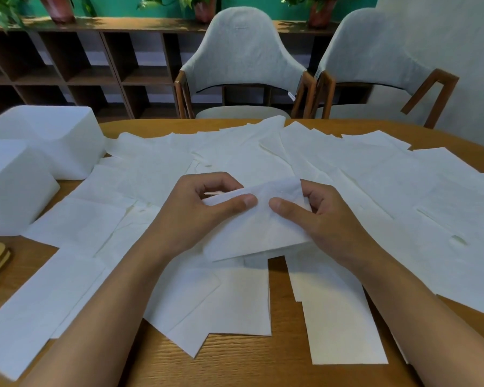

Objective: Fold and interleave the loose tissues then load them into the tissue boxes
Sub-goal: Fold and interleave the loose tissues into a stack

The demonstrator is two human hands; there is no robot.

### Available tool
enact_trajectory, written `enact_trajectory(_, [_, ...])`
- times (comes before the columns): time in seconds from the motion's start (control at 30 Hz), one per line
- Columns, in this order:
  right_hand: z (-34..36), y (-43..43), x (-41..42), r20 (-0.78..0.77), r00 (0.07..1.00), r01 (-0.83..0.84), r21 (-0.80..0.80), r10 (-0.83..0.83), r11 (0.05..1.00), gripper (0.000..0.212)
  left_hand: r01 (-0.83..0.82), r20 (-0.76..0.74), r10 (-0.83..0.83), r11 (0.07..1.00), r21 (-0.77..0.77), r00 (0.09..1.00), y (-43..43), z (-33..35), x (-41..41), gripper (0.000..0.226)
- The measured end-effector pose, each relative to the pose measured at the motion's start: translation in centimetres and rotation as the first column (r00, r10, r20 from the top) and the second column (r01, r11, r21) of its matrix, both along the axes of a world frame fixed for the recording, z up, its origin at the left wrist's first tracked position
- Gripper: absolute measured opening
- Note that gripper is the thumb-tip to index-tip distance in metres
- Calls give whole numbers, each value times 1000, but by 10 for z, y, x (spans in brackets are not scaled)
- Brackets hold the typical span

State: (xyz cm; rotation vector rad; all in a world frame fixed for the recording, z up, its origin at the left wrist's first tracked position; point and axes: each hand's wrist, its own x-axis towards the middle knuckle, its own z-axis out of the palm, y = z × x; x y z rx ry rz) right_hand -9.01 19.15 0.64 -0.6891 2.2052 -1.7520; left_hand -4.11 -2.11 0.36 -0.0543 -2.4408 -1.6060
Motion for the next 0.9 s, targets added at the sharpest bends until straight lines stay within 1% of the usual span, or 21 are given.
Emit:
enact_trajectory(0.07, [-2, 0, 0, 17, 1000, -1, 10, 1, 1000, 28, -16, -3, 16, 1000, 12, 1000, 2, 0, 1, 21])
enact_trajectory(0.1, [-3, 0, -1, 23, 1000, -3, 9, 3, 1000, 30, -38, -10, 38, 999, 10, 999, 3, -1, 1, 22])
enact_trajectory(0.13, [-3, 0, -1, 27, 1000, -6, 5, 6, 1000, 28, -57, -16, 57, 998, 8, 998, 4, -2, 1, 22])
enact_trajectory(0.2, [-3, 1, -2, 12, 1000, -23, -3, 23, 1000, 18, -91, -24, 91, 996, -3, 996, 5, -3, 0, 19])
enact_trajectory(0.23, [-2, 0, -2, -10, 999, -31, -5, 31, 999, 20, -115, -31, 115, 993, -13, 993, 4, -3, -1, 19])
enact_trajectory(0.27, [0, 0, -2, -28, 999, -41, -16, 41, 999, 29, -140, -40, 139, 990, -21, 990, 3, -3, -1, 22])
enact_trajectory(0.37, [4, 1, -3, -79, 992, -98, -49, 94, 994, 67, -185, -65, 183, 982, -26, 981, 1, -5, -2, 29])
enact_trajectory(0.4, [5, 2, -3, -104, 987, -124, -30, 120, 992, 74, -196, -69, 194, 980, -28, 979, 1, -6, -3, 28])
enact_trajectory(0.43, [6, 4, -3, -129, 980, -151, 6, 150, 989, 73, -205, -74, 203, 979, -24, 976, 1, -6, -3, 27])
enact_trajectory(0.47, [5, 5, -3, -148, 972, -176, 50, 182, 983, 63, -207, -83, 205, 978, -17, 975, 2, -7, -3, 25])
enact_trajectory(0.5, [4, 6, -3, -158, 967, -189, 90, 201, 978, 47, -199, -98, 196, 980, -19, 976, 3, -7, -3, 22])
enact_trajectory(0.53, [4, 7, -2, -157, 967, -183, 113, 199, 977, 33, -186, -117, 181, 982, -31, 977, 5, -7, -2, 20])
enact_trajectory(0.57, [2, 9, -4, -147, 974, -155, 122, 172, 980, 24, -173, -128, 166, 984, -43, 978, 5, -7, -2, 19])
enact_trajectory(0.63, [0, 13, -8, -118, 986, -107, 120, 121, 987, 24, -160, -132, 152, 986, -46, 979, 5, -4, -2, 19])
enact_trajectory(0.77, [-1, 19, -17, -82, 996, -35, 87, 42, 996, 28, -172, -98, 173, 985, 18, 980, 2, -3, -1, 26])
enact_trajectory(0.9, [-2, 17, -19, -55, 998, -25, 61, 29, 998, 26, -150, -107, 159, 985, 90, 981, 6, 1, 1, 24])
